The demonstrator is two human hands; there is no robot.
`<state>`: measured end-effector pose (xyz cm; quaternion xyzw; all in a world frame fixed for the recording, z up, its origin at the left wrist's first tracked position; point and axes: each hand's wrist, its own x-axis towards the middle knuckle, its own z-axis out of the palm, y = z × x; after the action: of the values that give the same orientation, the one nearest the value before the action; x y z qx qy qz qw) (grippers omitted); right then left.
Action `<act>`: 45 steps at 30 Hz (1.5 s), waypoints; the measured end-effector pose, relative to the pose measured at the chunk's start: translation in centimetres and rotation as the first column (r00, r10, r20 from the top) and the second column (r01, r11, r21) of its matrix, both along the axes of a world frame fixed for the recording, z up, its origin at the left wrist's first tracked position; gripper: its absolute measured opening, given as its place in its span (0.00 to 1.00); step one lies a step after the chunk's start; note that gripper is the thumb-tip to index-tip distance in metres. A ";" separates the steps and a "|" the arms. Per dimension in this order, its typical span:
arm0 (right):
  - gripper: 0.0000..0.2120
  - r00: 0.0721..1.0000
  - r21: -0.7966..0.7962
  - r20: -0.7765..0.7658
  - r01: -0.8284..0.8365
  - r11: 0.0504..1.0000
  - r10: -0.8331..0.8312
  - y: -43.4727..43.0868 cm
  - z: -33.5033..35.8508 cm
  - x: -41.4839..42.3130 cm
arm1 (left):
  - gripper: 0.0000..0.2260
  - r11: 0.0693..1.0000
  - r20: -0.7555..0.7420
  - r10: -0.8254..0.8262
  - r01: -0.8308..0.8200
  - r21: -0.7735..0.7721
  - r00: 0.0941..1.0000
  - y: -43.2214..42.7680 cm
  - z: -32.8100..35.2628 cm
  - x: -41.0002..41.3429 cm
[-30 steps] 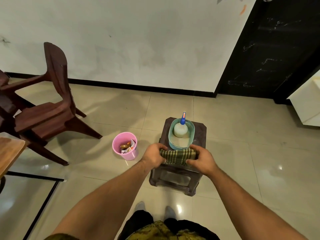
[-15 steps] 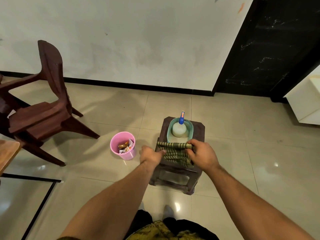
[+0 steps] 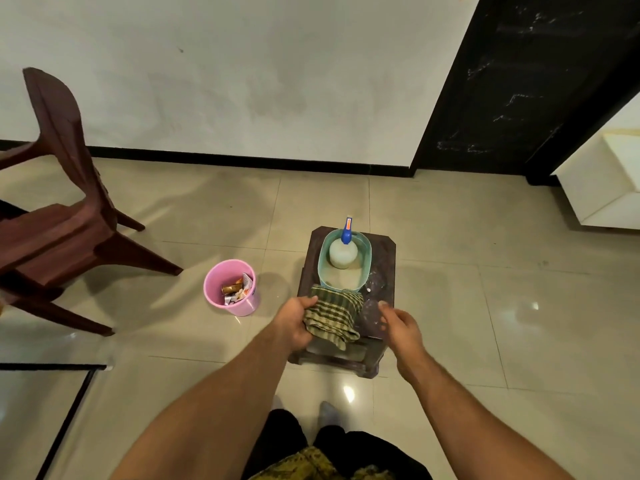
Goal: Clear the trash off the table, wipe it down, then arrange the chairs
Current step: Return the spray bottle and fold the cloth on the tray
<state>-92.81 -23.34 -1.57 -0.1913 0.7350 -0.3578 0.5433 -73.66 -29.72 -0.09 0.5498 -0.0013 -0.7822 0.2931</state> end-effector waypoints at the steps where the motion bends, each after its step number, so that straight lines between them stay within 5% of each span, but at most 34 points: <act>1: 0.25 0.976 0.101 0.216 -0.022 0.995 -0.001 -0.4 -0.2 0.2 | 0.13 1.000 -0.015 0.006 -0.006 0.001 1.000 -0.2 0.1 -0.1; 4: 0.26 0.846 0.147 0.533 -0.108 0.983 0.014 -1.7 -0.1 1.2 | 0.15 1.000 -0.060 0.016 -0.015 0.024 0.998 -1.3 -0.4 -0.9; 10: 0.26 0.793 0.217 0.555 0.154 0.964 -0.252 -6.8 -1.8 1.3 | 0.15 0.997 0.009 -0.076 0.076 0.020 0.997 -5.4 -2.5 -1.1; 15: 0.20 0.895 0.196 0.396 0.137 0.971 -0.206 -12.7 -3.5 0.2 | 0.15 0.923 0.278 -0.333 0.372 -0.100 0.901 -11.1 -4.0 -1.6; 19: 0.30 0.955 0.187 0.243 0.126 0.974 -0.170 -17.1 -6.4 -0.1 | 0.25 0.843 0.489 -0.434 0.533 -0.075 0.756 -15.3 -7.6 -2.1; 24: 0.26 0.971 0.201 -0.214 -0.066 0.977 0.110 -18.8 -9.2 0.6 | 0.30 0.775 0.626 -0.483 0.631 -0.020 0.613 -17.2 -12.5 -3.1; 28: 0.24 0.927 0.217 -0.323 -0.121 0.969 0.188 -17.5 -11.5 1.2 | 0.16 0.826 0.686 -0.456 0.557 0.089 0.567 -16.3 -17.6 -2.9; 35: 0.23 0.931 0.195 -0.364 0.065 0.979 0.011 -15.7 -12.7 1.7 | 0.12 0.873 0.618 -0.388 0.488 0.008 0.684 -16.2 -16.8 -3.6; 41: 0.22 0.929 0.060 -0.326 0.204 0.977 -0.174 -16.5 -12.0 0.5 | 0.11 0.940 0.394 -0.299 0.339 -0.033 0.869 -17.3 -14.7 -6.0; 43: 0.22 0.935 0.080 -0.332 0.160 0.984 -0.125 -16.7 -12.5 0.4 | 0.11 0.916 0.517 -0.357 0.400 0.032 0.778 -17.0 -15.4 -5.2; 45: 0.23 0.942 0.143 -0.336 0.075 0.987 -0.023 -16.4 -13.1 0.7 | 0.10 0.796 0.745 -0.451 0.599 0.087 0.492 -16.3 -16.4 -4.1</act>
<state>-92.08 -39.69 -14.71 -0.1882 0.8462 -0.2760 0.4152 -77.77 -46.03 -16.54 0.7583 -0.3586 -0.5409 0.0627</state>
